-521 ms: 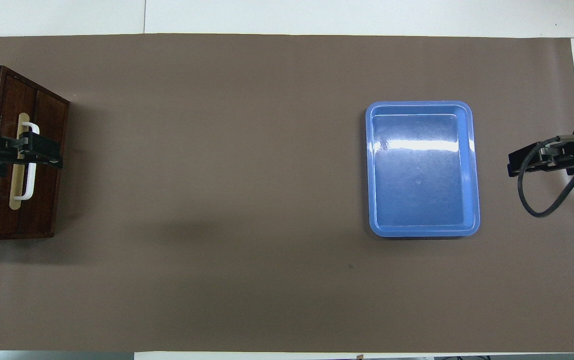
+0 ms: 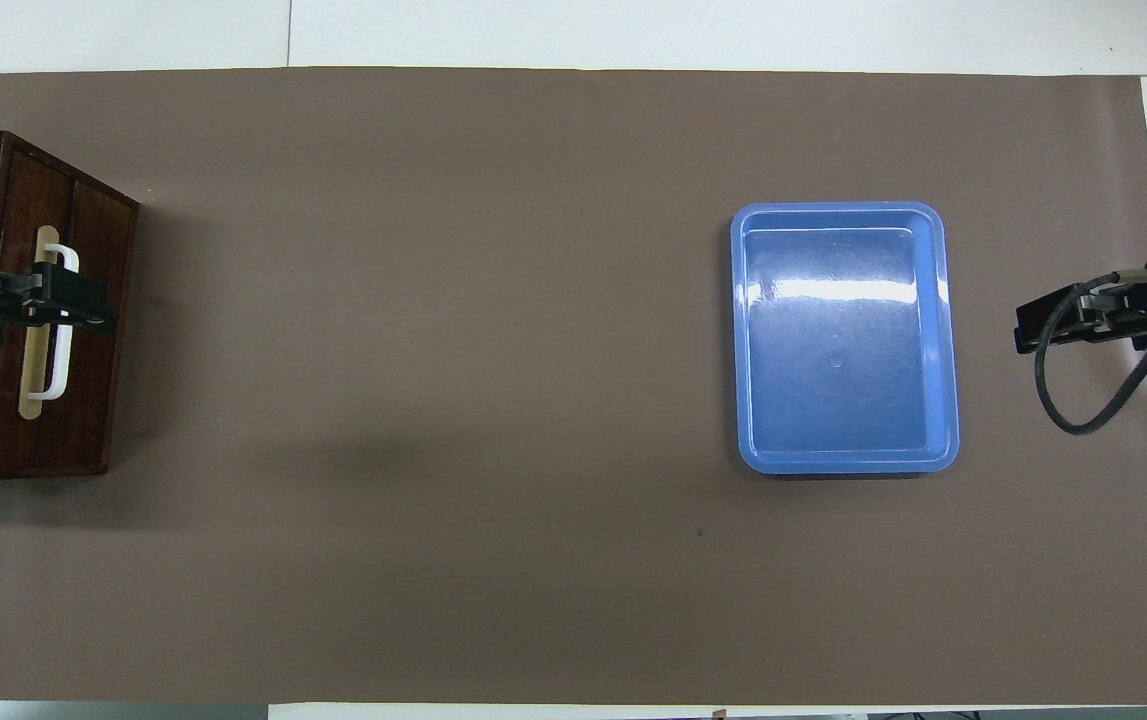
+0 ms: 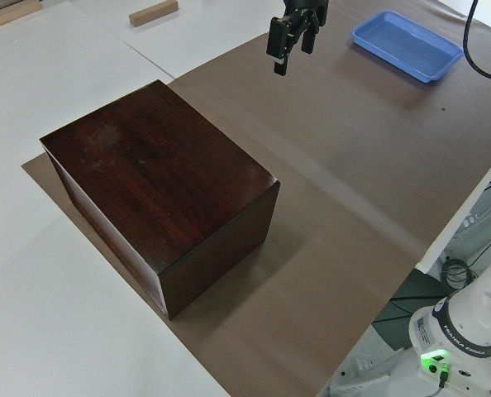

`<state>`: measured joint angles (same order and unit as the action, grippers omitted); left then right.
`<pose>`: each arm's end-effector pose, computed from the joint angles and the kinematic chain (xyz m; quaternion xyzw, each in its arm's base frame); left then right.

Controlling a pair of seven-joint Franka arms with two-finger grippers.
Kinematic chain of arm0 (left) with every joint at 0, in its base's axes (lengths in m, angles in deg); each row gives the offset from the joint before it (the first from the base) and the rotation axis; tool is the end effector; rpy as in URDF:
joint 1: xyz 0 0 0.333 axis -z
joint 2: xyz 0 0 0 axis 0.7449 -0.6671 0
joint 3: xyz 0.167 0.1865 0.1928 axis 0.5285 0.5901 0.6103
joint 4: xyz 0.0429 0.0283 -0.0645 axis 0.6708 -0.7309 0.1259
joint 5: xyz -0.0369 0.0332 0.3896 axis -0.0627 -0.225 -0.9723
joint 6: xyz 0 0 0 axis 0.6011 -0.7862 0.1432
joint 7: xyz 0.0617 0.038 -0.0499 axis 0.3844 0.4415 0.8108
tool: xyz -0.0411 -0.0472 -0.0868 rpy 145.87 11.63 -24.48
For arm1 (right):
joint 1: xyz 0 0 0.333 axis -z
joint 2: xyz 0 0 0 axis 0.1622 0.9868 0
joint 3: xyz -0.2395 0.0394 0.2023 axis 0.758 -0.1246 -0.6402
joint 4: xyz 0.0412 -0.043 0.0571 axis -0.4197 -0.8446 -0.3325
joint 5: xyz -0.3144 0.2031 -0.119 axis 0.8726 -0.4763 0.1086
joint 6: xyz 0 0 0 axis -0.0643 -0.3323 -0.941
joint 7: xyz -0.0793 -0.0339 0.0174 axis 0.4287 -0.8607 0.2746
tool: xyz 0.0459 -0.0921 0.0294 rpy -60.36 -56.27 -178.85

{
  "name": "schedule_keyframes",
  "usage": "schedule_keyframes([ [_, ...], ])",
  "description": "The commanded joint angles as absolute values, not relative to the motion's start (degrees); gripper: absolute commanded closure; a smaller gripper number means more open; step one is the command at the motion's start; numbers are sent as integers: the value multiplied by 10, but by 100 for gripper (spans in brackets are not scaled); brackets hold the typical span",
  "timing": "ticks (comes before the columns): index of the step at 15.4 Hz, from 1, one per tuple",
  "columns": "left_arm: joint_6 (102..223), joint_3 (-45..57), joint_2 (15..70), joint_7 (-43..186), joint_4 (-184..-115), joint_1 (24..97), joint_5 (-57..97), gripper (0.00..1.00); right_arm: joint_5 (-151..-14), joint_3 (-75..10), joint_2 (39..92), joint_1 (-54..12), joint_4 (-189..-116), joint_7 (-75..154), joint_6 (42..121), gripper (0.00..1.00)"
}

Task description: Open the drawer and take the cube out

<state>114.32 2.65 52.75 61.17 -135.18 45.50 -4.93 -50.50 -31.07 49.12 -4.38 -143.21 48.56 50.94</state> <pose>0.5483 -0.0375 0.5904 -0.9992 -0.0143 0.0363 0.0010 0.5398 0.0026 0.5983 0.9984 -0.0009 -0.0549 0.0114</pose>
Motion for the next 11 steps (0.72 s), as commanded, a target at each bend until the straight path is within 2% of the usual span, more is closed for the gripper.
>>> schedule_keyframes([
  [1, 1155, 28, 529, 600, -1352, 456, -40, 0, -516, -317, 481, -32, -1442, 486, 513, 0],
  [6, 1229, 29, 526, 556, -1391, 453, -83, 0, -516, -314, 481, -30, -1441, 486, 516, 0],
  [11, 1326, 29, 496, 525, -1448, 460, -153, 0, -516, -315, 483, -29, -1437, 485, 531, 0],
])
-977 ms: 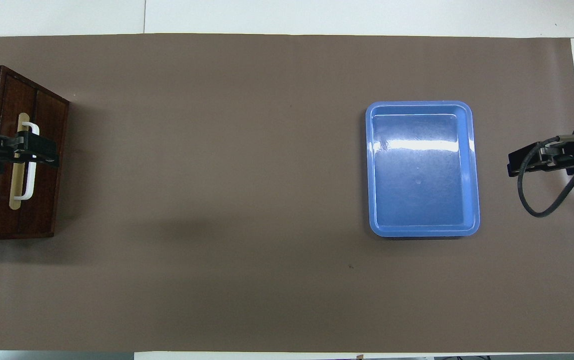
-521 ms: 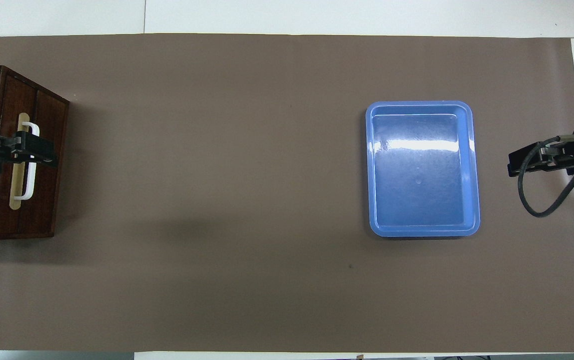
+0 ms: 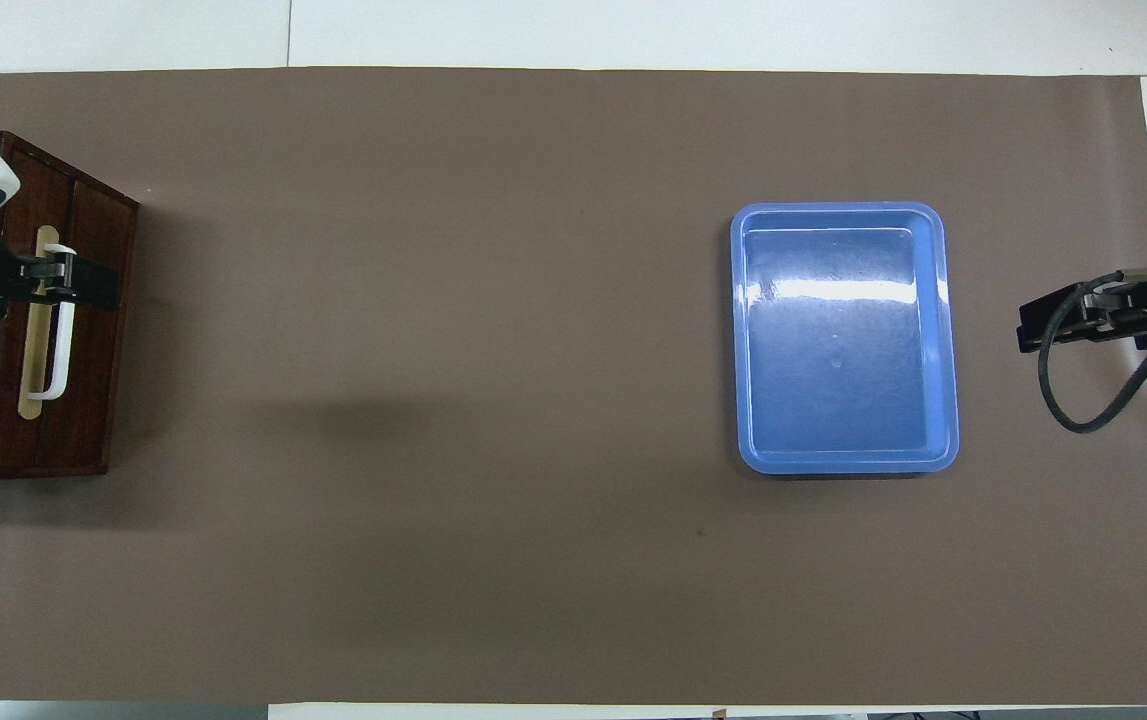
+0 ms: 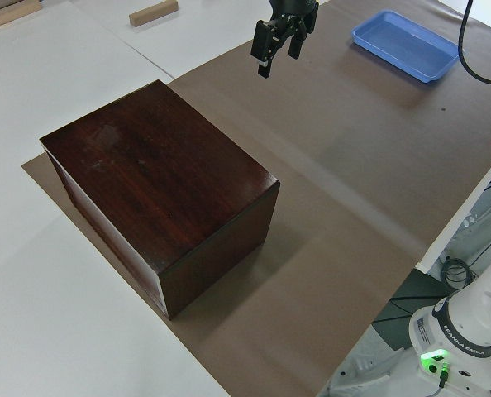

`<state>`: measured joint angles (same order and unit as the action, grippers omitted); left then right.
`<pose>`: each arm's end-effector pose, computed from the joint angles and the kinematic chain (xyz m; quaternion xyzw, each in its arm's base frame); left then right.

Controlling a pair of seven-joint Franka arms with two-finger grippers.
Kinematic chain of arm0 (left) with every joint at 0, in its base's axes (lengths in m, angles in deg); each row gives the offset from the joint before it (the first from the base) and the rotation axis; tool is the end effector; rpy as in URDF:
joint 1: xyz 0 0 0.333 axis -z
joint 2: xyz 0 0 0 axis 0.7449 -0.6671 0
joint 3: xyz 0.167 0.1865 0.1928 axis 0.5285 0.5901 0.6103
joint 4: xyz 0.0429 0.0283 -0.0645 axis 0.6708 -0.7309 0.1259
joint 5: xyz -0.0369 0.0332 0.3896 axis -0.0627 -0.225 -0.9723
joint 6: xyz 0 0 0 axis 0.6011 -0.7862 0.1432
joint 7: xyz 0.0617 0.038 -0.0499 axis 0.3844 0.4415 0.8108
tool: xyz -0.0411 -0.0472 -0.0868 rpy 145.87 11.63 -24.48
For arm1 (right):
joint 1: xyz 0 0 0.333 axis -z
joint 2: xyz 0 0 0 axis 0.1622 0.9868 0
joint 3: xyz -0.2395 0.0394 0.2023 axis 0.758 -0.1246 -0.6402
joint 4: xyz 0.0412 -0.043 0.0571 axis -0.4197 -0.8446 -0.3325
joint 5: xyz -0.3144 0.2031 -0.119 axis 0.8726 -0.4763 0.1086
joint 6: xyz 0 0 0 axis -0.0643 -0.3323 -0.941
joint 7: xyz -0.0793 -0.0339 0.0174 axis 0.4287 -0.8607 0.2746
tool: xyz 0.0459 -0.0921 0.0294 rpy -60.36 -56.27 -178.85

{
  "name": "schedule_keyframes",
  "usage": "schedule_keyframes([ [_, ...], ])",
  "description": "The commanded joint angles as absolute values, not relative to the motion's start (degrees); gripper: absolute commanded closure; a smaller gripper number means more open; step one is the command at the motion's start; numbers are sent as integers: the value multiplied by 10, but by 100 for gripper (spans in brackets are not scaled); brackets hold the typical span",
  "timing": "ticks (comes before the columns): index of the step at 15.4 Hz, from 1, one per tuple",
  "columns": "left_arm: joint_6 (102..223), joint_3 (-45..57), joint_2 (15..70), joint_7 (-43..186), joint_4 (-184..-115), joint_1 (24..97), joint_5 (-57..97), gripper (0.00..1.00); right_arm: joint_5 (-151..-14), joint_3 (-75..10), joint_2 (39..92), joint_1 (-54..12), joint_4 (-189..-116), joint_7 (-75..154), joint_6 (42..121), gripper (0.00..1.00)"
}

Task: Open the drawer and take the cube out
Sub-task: 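Pull the drawer open toward the robot with the left gripper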

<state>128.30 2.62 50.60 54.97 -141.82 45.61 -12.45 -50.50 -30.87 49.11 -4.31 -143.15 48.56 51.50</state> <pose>0.5745 -0.0288 0.5356 -0.9966 0.0557 -0.0109 0.0595 0.5410 0.0001 0.5996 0.9987 -0.0032 -0.0494 0.0113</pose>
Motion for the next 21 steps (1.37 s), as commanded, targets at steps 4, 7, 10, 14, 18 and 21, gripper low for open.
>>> schedule_keyframes([
  [4, 1386, 29, 460, 517, -1464, 460, -206, 0, -515, -315, 482, -32, -1444, 479, 547, 0],
  [7, 1441, 29, 451, 503, -1497, 460, -243, 0, -516, -315, 483, -27, -1442, 477, 569, 0],
  [10, 1504, 29, 446, 484, -1524, 453, -303, 0, -516, -314, 484, -22, -1442, 468, 572, 0],
  [14, 1511, 29, 441, 485, -1541, 447, -303, 0, -516, -315, 483, -22, -1444, 469, 578, 0],
  [18, 1507, 29, 443, 484, -1543, 435, -303, 0, -516, -314, 484, -5, -1442, 460, 575, 0],
  [21, 1509, 29, 443, 484, -1543, 429, -303, 0, -516, -314, 483, -5, -1443, 458, 573, 0],
])
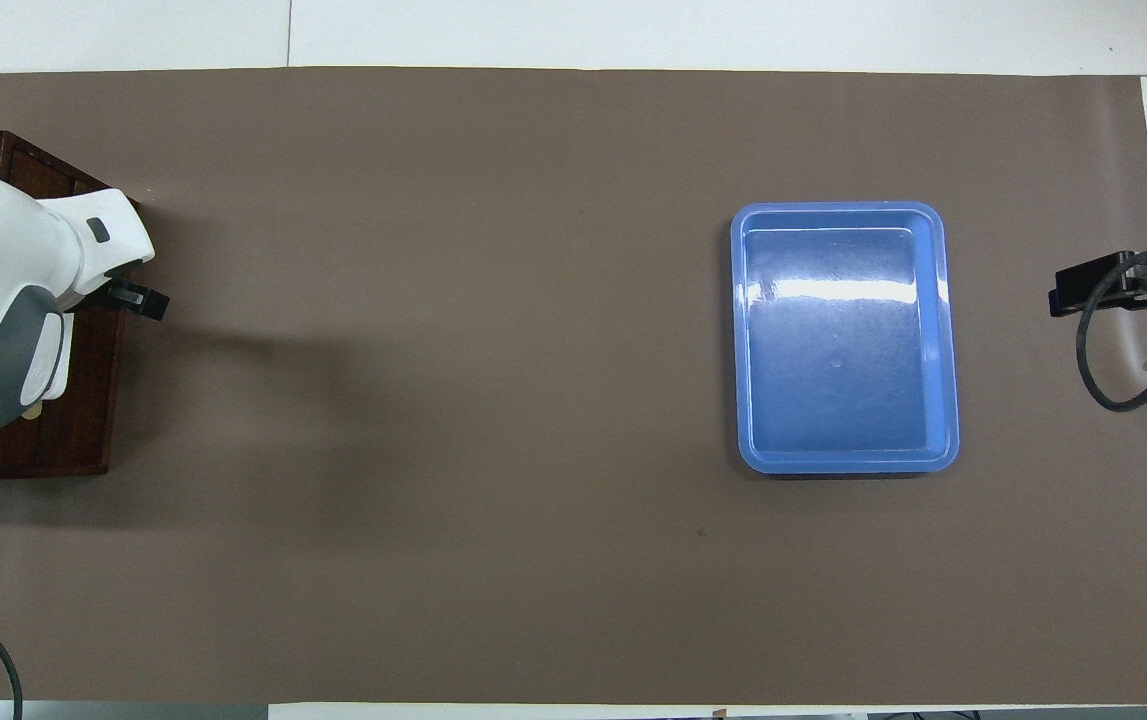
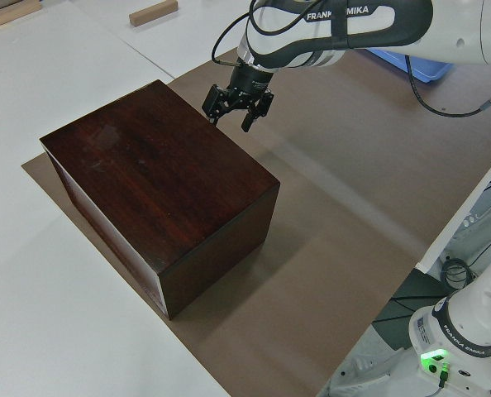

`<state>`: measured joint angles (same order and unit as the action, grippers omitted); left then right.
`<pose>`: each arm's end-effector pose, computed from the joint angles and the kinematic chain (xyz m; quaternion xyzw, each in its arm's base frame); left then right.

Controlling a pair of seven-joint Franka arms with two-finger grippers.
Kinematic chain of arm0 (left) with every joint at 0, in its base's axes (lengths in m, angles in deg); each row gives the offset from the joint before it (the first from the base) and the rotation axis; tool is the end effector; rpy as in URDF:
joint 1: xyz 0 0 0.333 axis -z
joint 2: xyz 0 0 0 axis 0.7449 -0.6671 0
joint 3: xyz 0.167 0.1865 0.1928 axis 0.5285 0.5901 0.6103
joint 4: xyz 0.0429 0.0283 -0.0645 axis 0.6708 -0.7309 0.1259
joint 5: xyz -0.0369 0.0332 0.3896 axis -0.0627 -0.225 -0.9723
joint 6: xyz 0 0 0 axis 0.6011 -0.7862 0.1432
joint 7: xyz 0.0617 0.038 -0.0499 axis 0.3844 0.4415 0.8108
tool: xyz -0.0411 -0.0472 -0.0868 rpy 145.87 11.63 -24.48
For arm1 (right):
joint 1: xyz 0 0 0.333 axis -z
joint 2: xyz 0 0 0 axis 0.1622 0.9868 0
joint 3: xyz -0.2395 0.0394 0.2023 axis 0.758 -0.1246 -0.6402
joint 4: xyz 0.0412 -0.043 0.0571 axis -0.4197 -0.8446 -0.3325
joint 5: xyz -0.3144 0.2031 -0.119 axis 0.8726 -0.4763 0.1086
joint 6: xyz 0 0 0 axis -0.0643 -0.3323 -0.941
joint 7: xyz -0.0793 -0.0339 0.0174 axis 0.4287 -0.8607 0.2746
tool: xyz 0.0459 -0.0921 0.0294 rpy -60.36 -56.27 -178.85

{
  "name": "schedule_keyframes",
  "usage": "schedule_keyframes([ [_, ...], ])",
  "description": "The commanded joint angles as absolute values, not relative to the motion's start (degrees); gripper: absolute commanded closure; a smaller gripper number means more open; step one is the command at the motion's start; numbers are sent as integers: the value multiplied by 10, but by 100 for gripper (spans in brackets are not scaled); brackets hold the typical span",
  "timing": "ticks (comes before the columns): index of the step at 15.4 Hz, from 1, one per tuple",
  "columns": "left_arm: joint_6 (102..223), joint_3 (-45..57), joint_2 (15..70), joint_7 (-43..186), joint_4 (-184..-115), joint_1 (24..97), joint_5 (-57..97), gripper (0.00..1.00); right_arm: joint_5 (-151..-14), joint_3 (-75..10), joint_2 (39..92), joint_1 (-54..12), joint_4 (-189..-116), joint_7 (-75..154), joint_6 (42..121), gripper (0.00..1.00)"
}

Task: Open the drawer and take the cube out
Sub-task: 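Pull the drawer open toward the robot with the left gripper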

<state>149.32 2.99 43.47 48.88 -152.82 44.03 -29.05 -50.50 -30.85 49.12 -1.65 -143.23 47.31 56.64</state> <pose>0.5987 -0.0042 0.4067 -0.9677 0.1871 -0.0279 0.1664 0.5504 -0.0255 0.6062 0.9998 -0.0152 -0.0058 0.0108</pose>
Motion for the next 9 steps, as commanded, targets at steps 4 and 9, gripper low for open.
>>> schedule_keyframes([
  [4, 1514, 28, 443, 495, -1553, 426, -303, 0, -516, -314, 483, -6, -1446, 459, 573, 0],
  [9, 1524, 26, 437, 572, -1559, 442, -303, 0, -516, -314, 483, -5, -1445, 456, 571, 0],
])
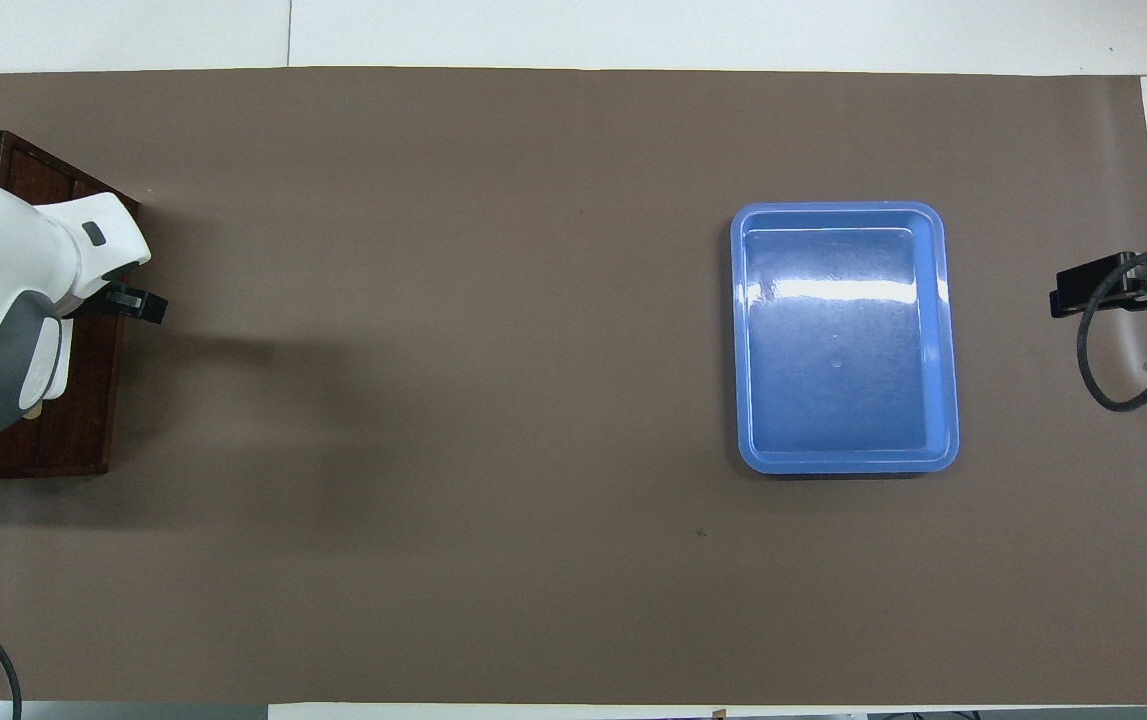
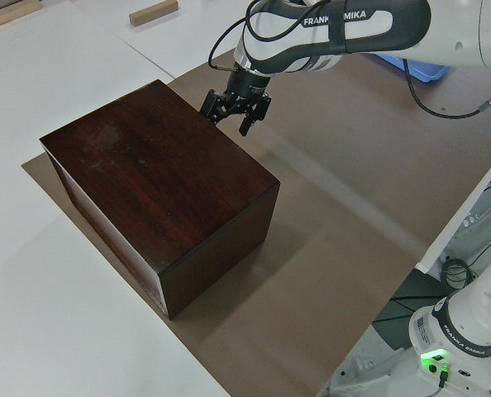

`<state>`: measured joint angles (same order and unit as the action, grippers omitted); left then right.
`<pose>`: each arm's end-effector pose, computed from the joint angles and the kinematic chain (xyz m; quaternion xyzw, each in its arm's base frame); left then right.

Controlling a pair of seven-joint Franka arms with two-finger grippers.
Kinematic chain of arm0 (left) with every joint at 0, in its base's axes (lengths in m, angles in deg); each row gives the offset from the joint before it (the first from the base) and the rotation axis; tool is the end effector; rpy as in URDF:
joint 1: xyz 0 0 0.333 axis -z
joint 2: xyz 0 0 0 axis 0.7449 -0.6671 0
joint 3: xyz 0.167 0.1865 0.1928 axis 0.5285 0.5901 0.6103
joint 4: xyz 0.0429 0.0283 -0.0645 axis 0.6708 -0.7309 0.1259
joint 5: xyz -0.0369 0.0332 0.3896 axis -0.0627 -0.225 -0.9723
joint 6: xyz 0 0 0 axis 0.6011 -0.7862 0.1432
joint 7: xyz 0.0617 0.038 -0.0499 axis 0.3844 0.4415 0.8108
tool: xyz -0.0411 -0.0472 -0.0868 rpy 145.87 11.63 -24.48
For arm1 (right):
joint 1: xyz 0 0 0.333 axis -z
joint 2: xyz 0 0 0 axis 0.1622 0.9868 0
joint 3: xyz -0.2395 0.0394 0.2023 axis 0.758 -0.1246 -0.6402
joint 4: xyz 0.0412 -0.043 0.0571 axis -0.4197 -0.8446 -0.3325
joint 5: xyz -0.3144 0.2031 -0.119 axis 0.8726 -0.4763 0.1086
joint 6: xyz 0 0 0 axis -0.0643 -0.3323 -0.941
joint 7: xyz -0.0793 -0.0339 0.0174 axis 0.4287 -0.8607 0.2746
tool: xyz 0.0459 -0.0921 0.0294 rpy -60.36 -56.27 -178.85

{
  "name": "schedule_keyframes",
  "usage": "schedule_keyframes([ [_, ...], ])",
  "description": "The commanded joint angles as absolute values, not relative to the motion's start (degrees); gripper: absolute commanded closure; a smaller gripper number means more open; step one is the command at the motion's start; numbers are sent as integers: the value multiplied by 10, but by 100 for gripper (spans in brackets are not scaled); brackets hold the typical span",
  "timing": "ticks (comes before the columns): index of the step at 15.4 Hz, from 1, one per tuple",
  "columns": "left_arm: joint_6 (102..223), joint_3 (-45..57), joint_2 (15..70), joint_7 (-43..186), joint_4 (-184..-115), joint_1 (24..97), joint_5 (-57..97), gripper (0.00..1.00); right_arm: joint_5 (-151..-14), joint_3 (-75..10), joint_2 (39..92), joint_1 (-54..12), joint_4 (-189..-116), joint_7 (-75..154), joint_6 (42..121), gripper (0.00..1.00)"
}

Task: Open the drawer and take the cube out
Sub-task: 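Pull the drawer open toward the robot with the left gripper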

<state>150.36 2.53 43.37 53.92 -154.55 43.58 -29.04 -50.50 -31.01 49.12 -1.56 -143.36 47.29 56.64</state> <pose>0.5935 -0.0052 0.3932 -0.9752 0.1487 -0.0286 0.1614 0.5503 -0.0248 0.6051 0.9998 -0.0144 -0.0069 0.0107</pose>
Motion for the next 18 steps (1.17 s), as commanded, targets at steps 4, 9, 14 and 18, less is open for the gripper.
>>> schedule_keyframes([
  [4, 1509, 25, 433, 675, -1545, 513, -295, 0, -516, -314, 482, 0, -1445, 436, 553, 0],
  [9, 1445, 27, 433, 733, -1513, 597, -212, 0, -516, -314, 482, 2, -1445, 438, 553, 0],
  [14, 1426, 26, 433, 775, -1508, 611, -209, 0, -516, -314, 482, 2, -1445, 436, 553, 0],
  [18, 1256, 31, 401, 781, -1347, 590, -153, 0, -517, -314, 482, 2, -1445, 434, 553, 0],
])
